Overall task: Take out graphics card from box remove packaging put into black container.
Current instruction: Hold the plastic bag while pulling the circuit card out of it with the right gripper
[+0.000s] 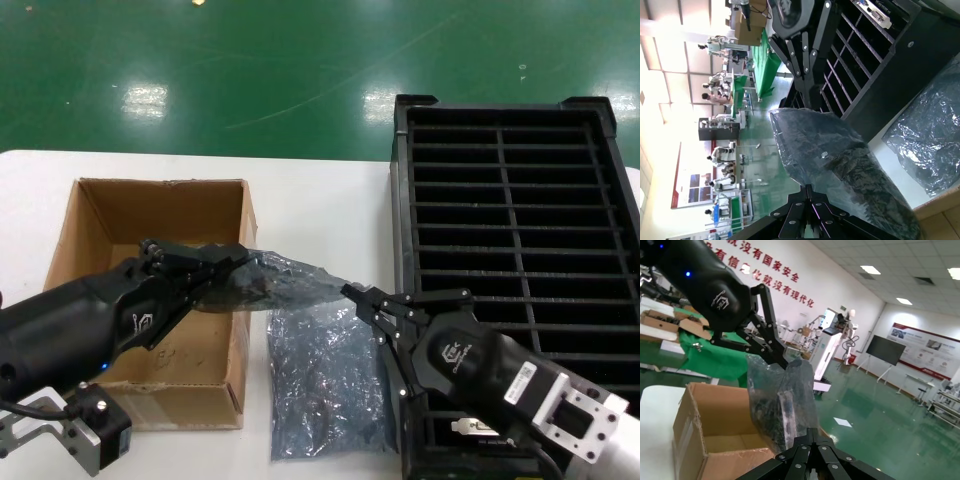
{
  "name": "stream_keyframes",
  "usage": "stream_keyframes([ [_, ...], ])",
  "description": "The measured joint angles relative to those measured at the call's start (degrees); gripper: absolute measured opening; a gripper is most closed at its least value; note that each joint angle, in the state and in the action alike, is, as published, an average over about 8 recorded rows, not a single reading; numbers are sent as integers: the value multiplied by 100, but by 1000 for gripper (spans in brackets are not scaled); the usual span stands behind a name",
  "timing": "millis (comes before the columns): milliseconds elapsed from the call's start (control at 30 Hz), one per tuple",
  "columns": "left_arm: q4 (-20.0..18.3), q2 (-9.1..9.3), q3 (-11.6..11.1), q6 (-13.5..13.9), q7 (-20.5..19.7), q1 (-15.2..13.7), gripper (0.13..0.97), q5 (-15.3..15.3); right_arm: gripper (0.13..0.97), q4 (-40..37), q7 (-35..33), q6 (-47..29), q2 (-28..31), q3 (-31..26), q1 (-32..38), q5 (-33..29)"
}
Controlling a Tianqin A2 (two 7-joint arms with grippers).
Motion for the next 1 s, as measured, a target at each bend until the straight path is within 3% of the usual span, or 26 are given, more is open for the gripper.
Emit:
stream_keyframes([
  [1000,0,0,0,0,0,0,140,0,134,-671,-175,-464,88,-196,872,-21],
])
